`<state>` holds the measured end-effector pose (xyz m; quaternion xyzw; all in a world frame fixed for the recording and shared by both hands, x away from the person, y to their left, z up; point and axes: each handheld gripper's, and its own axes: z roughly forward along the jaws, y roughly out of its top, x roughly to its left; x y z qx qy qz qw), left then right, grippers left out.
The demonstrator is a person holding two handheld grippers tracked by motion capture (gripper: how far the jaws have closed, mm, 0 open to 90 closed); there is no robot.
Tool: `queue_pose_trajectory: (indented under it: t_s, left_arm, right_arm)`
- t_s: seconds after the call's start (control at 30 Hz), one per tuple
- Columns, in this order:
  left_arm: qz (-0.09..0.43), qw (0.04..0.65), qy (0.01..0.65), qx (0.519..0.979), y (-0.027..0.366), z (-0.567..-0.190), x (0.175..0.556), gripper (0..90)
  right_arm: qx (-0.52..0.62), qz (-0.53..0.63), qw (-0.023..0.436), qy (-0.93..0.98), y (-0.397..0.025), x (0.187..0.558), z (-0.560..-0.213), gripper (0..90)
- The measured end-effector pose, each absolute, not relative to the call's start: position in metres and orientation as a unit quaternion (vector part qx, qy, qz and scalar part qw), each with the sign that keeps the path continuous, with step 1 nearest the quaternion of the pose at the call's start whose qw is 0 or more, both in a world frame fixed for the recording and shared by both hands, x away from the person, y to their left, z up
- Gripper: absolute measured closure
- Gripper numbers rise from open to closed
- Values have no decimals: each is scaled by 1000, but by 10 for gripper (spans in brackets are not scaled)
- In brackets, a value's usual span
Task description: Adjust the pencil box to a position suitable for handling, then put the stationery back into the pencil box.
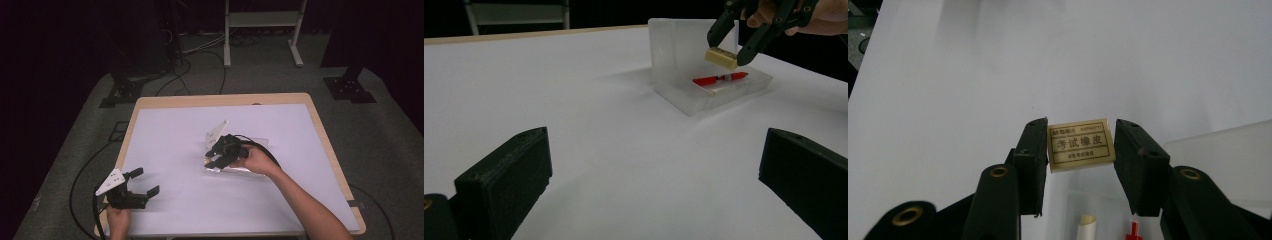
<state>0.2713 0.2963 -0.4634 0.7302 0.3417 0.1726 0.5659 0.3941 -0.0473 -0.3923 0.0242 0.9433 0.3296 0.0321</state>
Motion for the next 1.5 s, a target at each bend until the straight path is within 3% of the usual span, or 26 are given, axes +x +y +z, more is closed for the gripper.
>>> queue_pose_trajectory:
  t_s: [0.73, 1.5]
  left_arm:
    - [172, 565, 340, 731, 296, -463, 271, 0]
    - [171, 566, 340, 731, 296, -463, 271, 0]
  right_arm:
    - [34, 334, 36, 941, -48, 405, -390, 571]
    - [60, 314, 24, 947, -47, 421, -411, 571]
